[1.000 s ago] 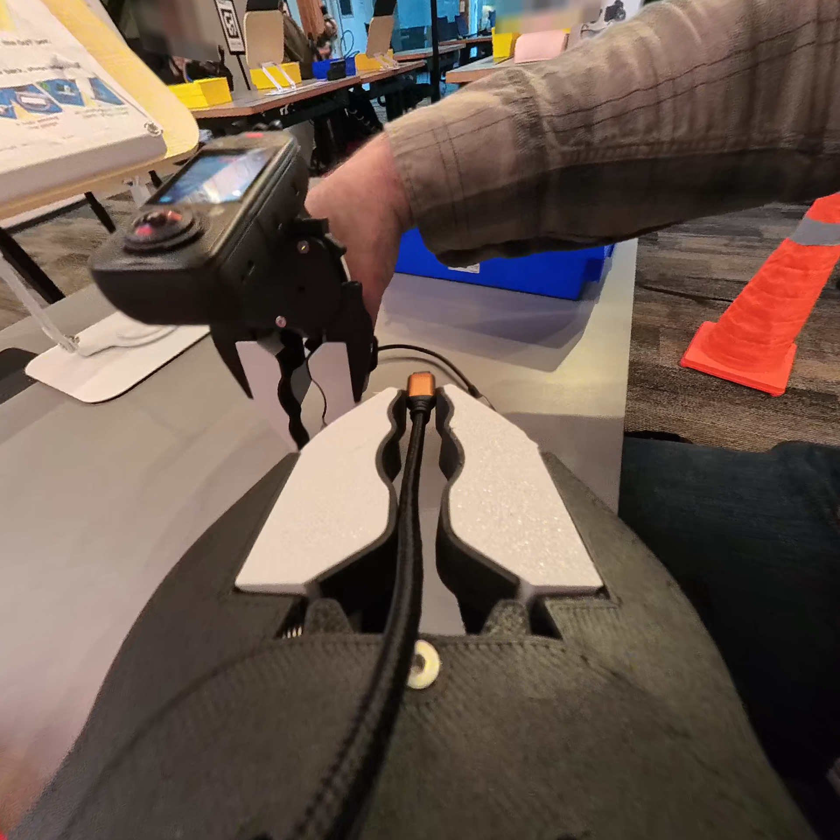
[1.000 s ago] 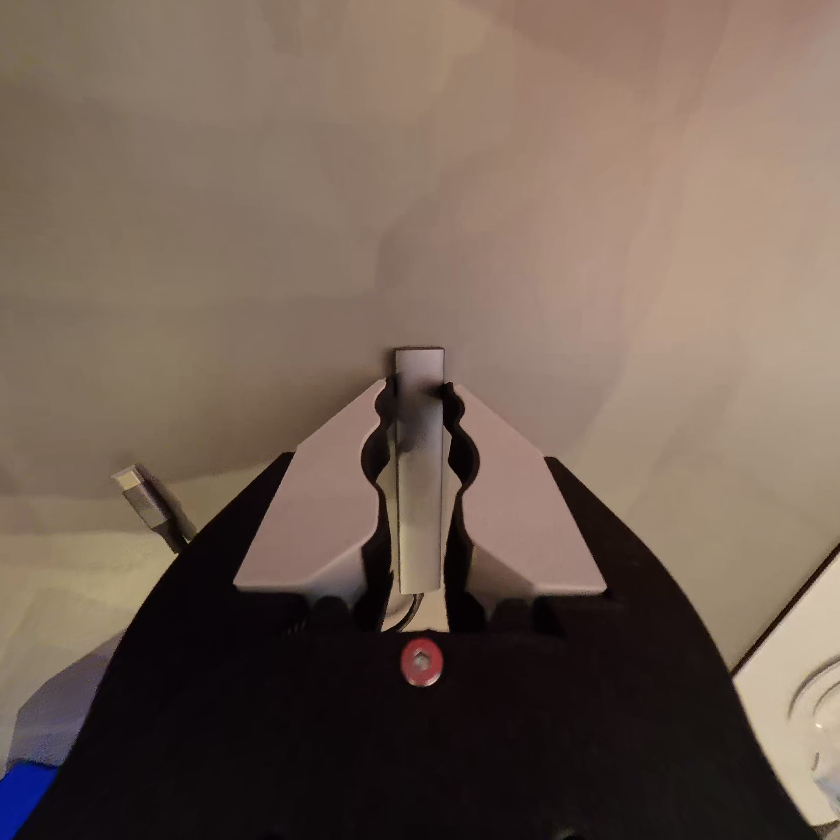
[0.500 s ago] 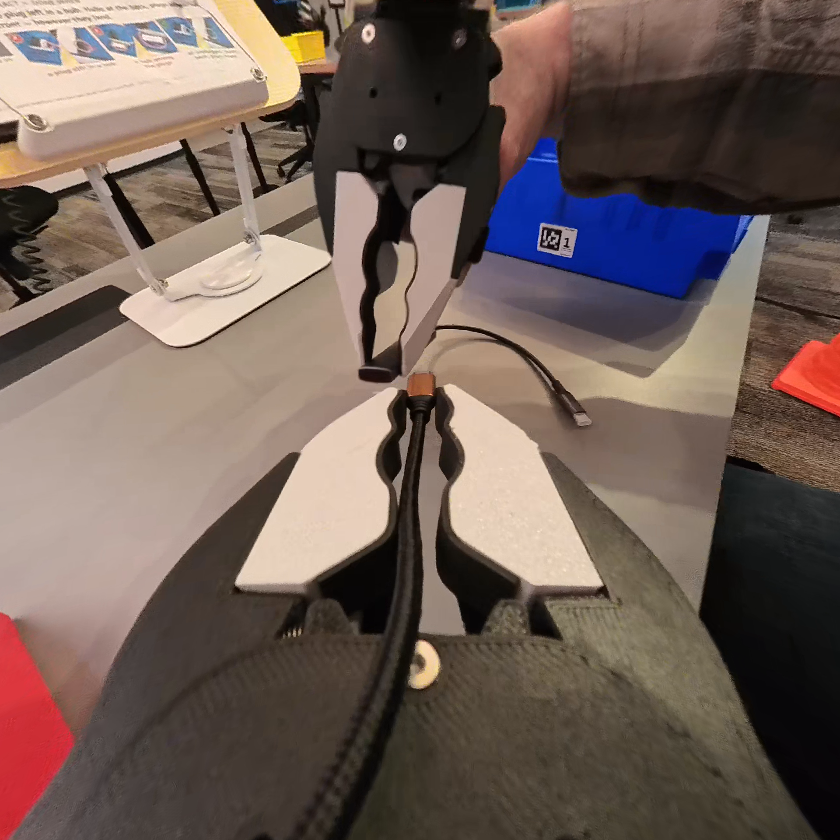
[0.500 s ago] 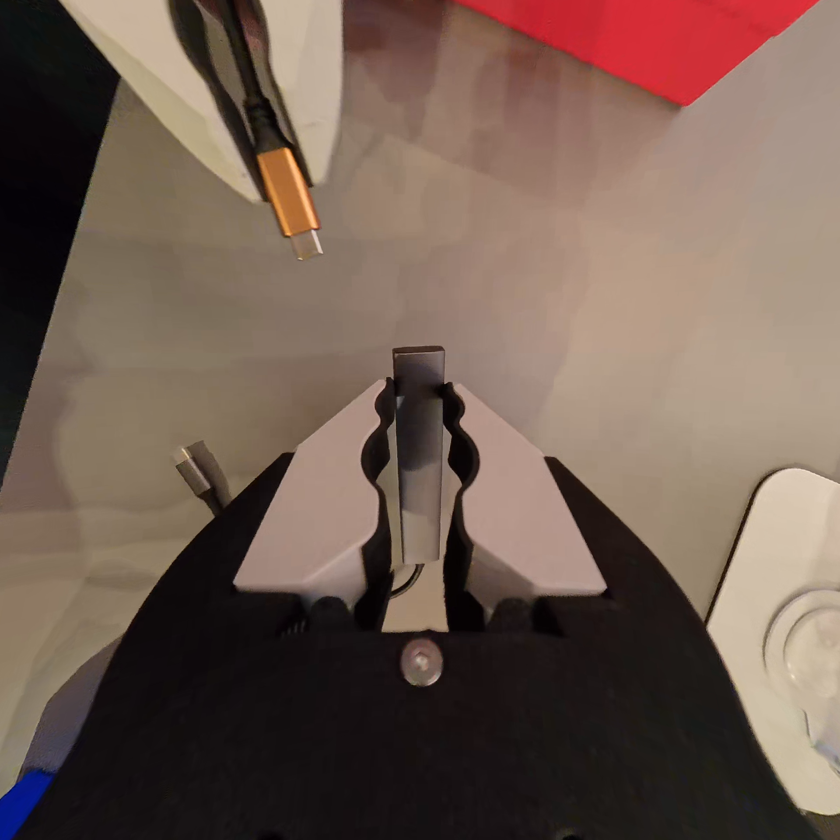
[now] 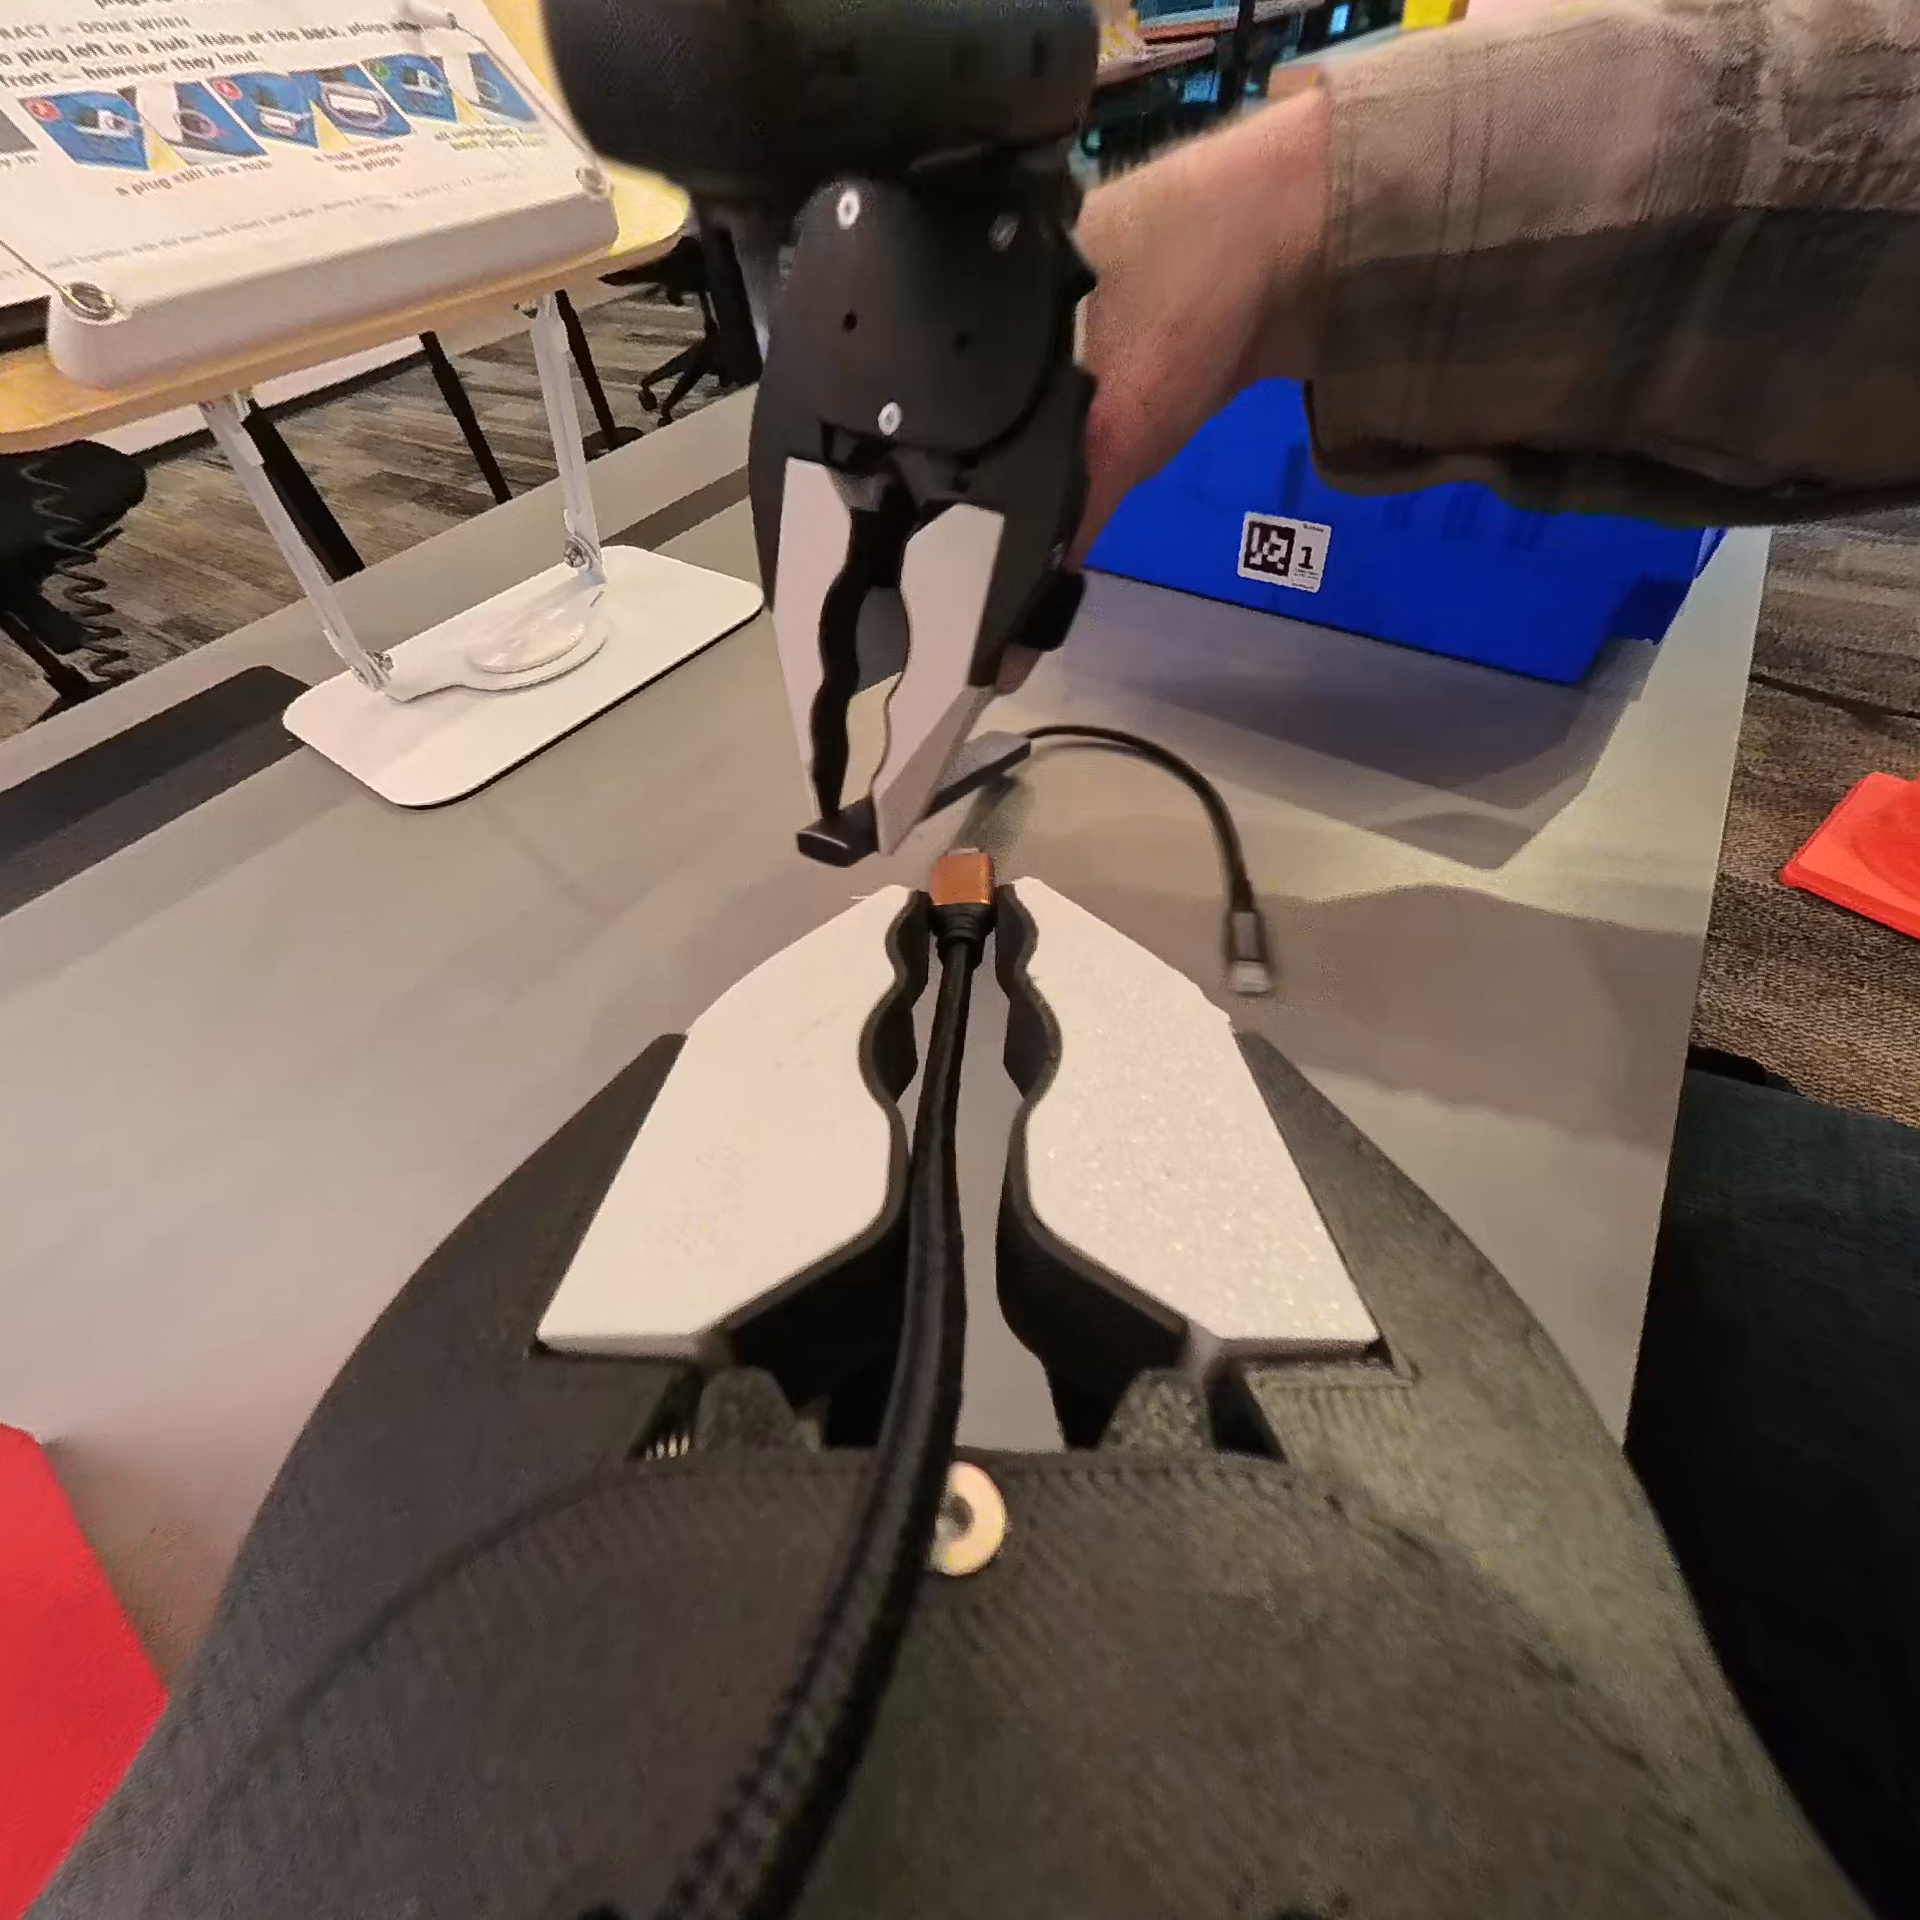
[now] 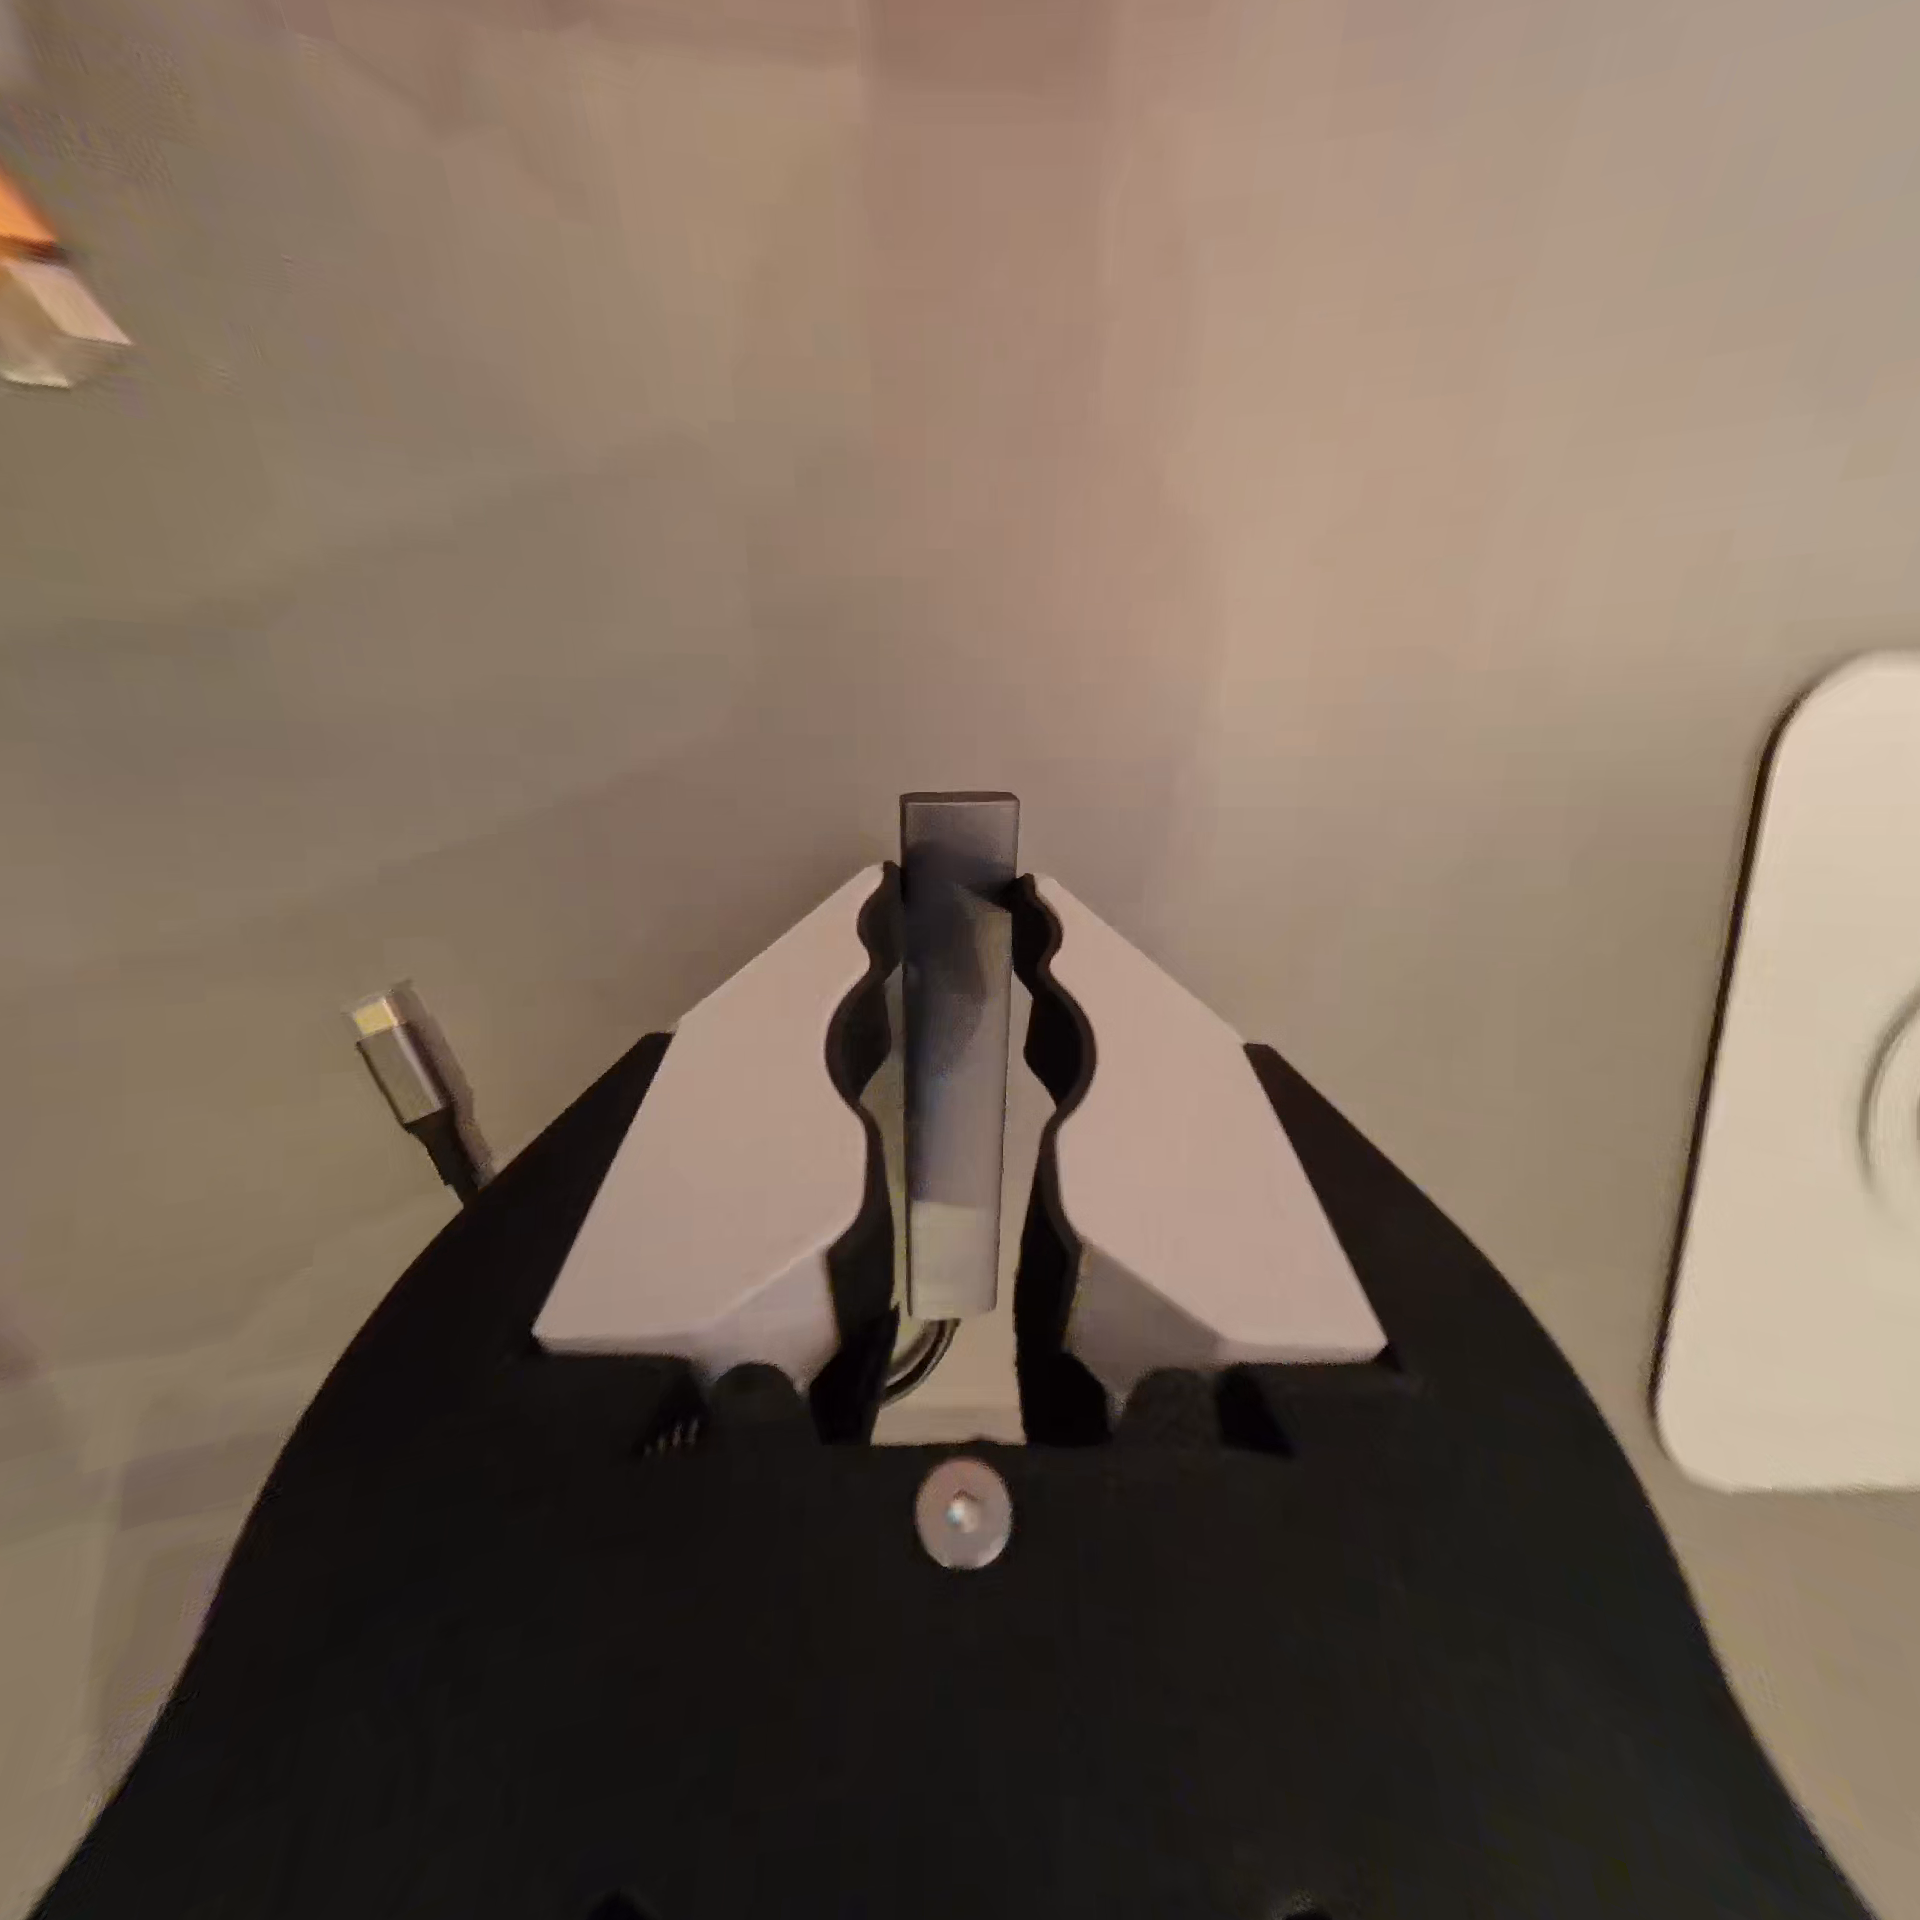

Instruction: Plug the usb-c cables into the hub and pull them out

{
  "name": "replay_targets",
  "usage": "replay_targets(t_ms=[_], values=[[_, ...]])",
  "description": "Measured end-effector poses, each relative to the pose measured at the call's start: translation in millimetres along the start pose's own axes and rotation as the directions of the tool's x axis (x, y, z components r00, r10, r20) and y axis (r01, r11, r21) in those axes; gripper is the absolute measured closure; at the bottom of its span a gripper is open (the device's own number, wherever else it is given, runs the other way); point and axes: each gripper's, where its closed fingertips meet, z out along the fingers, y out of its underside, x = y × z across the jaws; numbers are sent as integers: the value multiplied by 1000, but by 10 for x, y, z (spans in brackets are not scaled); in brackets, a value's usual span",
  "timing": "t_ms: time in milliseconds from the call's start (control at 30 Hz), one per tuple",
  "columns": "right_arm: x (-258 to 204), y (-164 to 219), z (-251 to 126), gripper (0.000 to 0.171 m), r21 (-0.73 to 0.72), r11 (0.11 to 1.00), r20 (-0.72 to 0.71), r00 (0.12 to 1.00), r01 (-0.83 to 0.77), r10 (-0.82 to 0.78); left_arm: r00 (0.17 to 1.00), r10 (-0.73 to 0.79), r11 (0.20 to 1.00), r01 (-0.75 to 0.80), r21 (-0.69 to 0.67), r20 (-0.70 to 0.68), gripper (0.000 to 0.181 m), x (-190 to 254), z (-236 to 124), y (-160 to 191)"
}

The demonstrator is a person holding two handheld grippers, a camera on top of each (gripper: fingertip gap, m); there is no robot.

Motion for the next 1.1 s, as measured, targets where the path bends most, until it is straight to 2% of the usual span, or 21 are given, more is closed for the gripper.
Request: replay_targets(t_ms=[167,333,433,533,633,833,933,1100], values=[[186,194,207,153,-24,976,-41,975,-218,217,1000,-4,1000,4,-4,-13,169,34,12,17],[257,261,154,152,-38,976,-107,972,-214,209,1000,-7,1000,7,-5,-18,169,42,6,22],[261,440,-1,149,-125,974,-150,974,-190,171,1000,-10,1000,10,-4,-22,169,41,6,22],[166,713,-95,144,-240,951,-134,977,-196,167,999,-16,1000,16,-3,-29,169,57,15,23],[108,940,-110,143,-297,926,-119,972,-231,204,999,-12,1000,12,-4,-38,169,88,23,22],[71,976,-91,151,-217,904,-50,929,-368,366,999,-4,1000,4,1,-44,169,118,10,-7],[85,1005,-105,152,-223,918,-49,944,-329,326,999,-3,1000,3,4,-45,169,119,3,-18],[216,902,-184,153,-224,957,-211,968,-186,139,999,-2,1000,3,6,-46,169,122,4,-12]])
